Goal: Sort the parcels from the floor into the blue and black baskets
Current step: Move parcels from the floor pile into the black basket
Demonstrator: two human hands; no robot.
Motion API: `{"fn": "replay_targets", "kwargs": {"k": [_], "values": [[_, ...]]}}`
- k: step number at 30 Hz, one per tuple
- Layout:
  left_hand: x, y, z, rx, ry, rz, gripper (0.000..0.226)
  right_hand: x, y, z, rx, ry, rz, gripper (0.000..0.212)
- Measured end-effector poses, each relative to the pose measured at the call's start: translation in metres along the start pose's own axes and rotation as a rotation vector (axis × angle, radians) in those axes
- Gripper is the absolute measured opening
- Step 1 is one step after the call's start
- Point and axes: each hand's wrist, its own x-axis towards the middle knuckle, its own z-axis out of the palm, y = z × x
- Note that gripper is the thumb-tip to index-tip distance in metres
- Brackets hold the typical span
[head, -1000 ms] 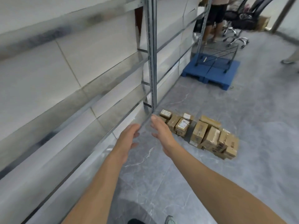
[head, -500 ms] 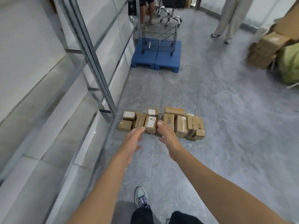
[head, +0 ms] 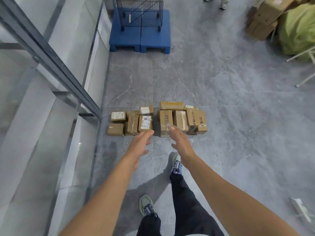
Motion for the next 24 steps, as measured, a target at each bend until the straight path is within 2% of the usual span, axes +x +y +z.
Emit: {"fn": "replay_targets", "kwargs": {"k": [4,7,12,15,20,24], "values": [[0.061,0.015,0.017,0.028,-0.003,-0.059,0.048,0.061,-0.001,-0.019,0.006,0.000,0.068,0.068],[0.105,0.028,0.036,0.025,0.023,-0.121,0.048,0.108,-0.003,-0.040,0.008,-0.009,0.123,0.065],[0.173,0.044,0.069,0.004,0.048,-0.204,0.032,0.182,-0.012,-0.071,0.003,-0.014,0.224,0.069],[0.206,0.046,0.082,0.029,0.035,-0.227,0.028,0.224,-0.012,-0.080,-0.001,-0.042,0.250,0.060],[0.266,0.039,0.086,0.074,0.053,-0.293,0.017,0.292,-0.003,-0.078,-0.017,-0.048,0.307,0.059],[0.323,0.015,0.081,0.091,0.072,-0.342,0.037,0.344,0.022,-0.073,-0.027,-0.030,0.337,0.057]]}}
